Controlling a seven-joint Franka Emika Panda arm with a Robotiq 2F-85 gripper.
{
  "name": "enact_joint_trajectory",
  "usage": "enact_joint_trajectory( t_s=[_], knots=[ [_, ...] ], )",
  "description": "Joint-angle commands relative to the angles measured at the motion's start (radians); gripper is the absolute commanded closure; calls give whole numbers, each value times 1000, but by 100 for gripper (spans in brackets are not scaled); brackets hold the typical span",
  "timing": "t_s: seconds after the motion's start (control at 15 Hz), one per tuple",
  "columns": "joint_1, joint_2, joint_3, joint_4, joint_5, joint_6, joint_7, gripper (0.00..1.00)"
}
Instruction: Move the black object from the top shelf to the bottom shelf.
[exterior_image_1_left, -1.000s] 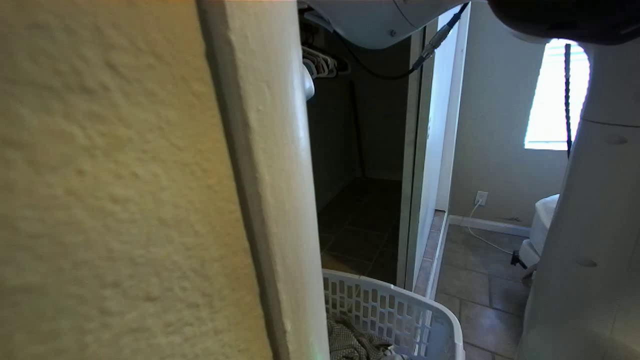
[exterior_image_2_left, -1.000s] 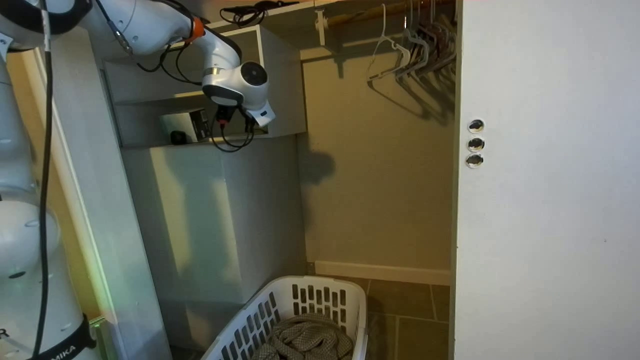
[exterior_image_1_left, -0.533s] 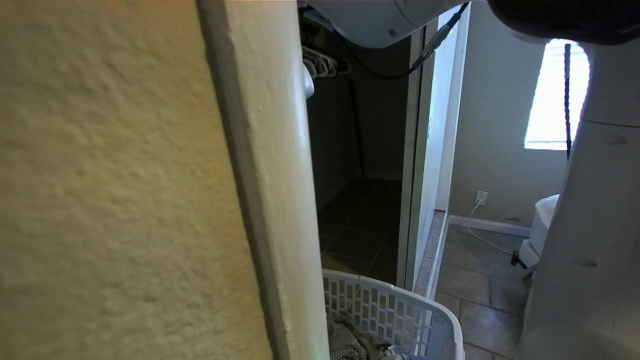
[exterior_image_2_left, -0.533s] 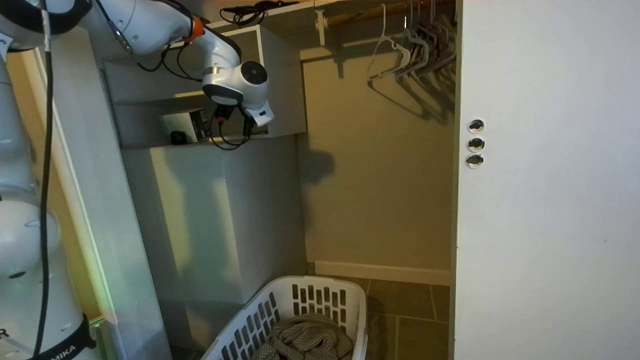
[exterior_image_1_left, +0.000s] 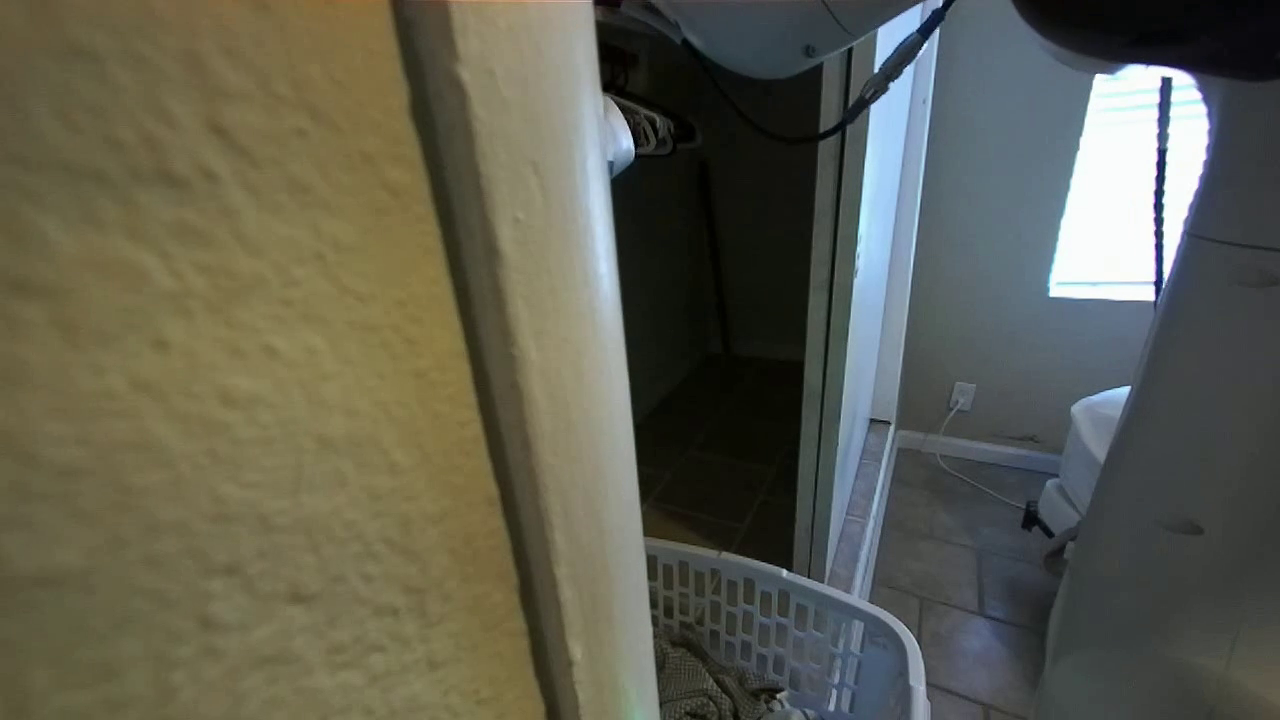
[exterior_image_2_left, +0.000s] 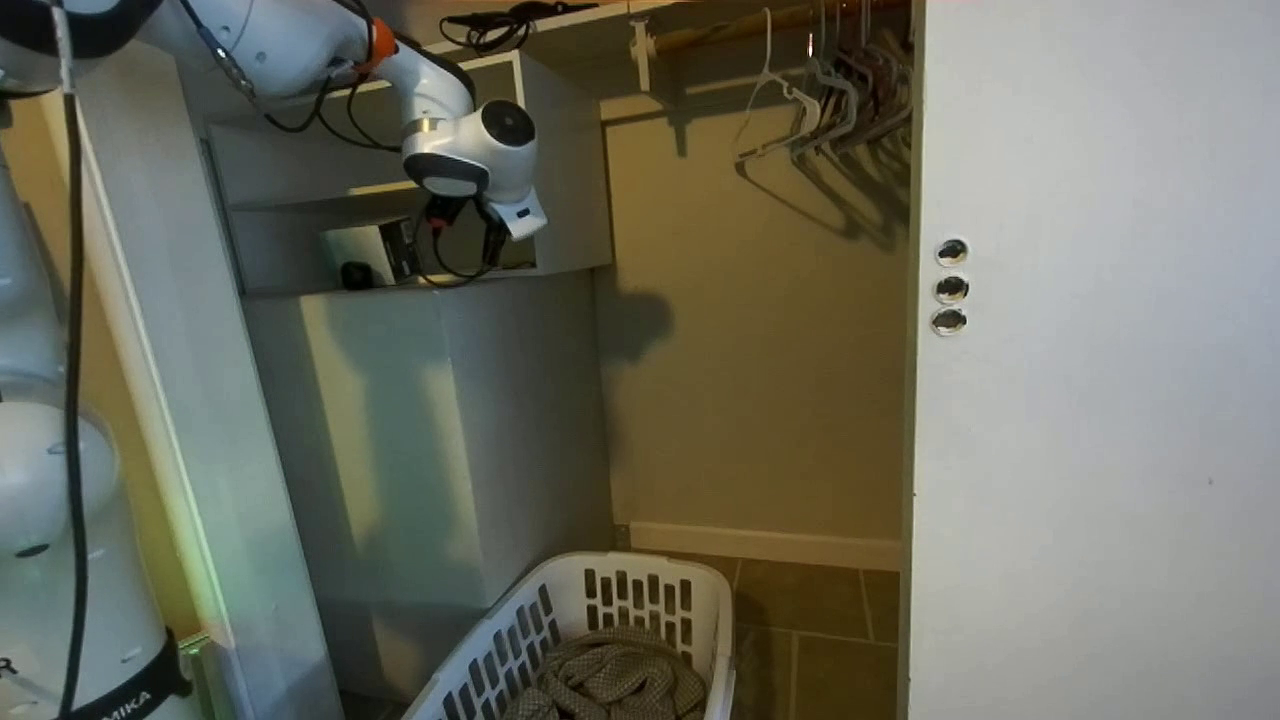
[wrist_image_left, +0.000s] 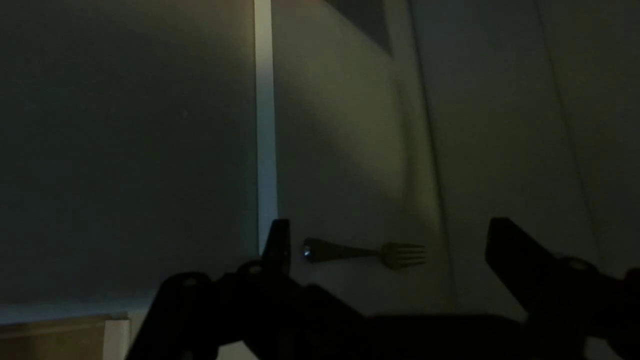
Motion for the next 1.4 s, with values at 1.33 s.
enact_joint_trajectory(
  t_s=[1.33],
  knots=[
    [-69, -425, 1, -242, -452, -22, 188, 0]
  ],
)
